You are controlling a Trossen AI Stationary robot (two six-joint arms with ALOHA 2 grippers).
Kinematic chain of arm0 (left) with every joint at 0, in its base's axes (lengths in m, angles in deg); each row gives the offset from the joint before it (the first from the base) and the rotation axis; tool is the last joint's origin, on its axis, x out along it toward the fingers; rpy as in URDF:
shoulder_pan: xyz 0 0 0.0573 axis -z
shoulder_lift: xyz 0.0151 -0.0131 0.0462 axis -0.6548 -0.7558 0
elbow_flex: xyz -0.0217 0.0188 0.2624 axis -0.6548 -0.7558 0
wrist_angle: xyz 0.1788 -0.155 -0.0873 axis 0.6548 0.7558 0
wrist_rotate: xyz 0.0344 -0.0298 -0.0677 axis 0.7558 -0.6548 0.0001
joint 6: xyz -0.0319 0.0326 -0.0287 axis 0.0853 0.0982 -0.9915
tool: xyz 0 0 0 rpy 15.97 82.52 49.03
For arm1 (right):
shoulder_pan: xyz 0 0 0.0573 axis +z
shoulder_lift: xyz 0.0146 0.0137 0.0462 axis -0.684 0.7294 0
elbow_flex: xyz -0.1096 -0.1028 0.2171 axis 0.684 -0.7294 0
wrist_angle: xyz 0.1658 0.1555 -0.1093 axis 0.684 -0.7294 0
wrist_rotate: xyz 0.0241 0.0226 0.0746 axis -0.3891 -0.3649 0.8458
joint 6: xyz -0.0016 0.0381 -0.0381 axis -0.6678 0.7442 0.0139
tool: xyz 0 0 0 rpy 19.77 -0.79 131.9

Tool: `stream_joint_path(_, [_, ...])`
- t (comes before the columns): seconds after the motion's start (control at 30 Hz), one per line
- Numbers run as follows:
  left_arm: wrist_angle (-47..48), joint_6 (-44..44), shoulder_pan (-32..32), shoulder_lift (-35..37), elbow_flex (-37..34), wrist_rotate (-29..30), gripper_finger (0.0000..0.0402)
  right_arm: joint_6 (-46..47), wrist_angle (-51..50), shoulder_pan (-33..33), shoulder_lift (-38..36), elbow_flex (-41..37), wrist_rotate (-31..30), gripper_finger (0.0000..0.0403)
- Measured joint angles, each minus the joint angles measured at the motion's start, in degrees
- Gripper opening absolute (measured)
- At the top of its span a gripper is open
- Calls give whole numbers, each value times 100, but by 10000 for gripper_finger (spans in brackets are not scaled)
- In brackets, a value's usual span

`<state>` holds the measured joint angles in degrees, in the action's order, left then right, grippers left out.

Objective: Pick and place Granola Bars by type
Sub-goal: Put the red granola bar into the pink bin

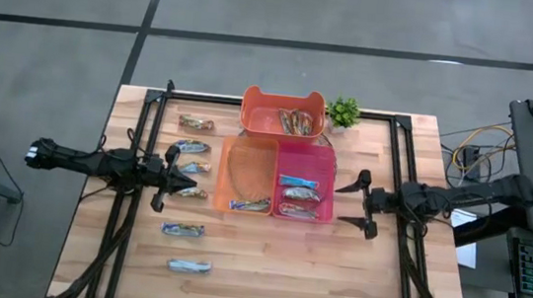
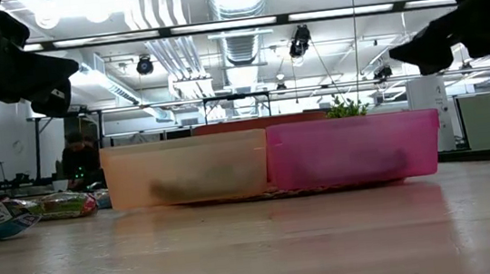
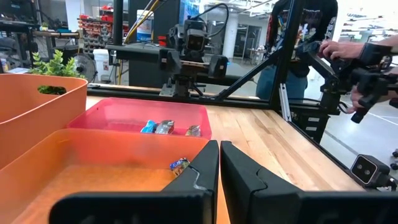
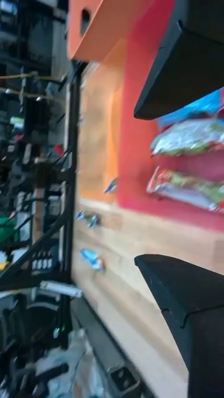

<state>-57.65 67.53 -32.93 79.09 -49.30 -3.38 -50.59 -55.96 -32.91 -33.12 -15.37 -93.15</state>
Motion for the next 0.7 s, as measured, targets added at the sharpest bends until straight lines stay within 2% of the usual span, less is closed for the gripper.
stream_joint_path(0.4, [0, 0, -2, -2, -1, -2, 0, -190, -1262, -410, -1121, 0, 23, 359])
stream_joint_path(0.7, [0, 0, 0, -1, -1, -1, 0, -164, -1496, -405, -1330, 4, 211, 359])
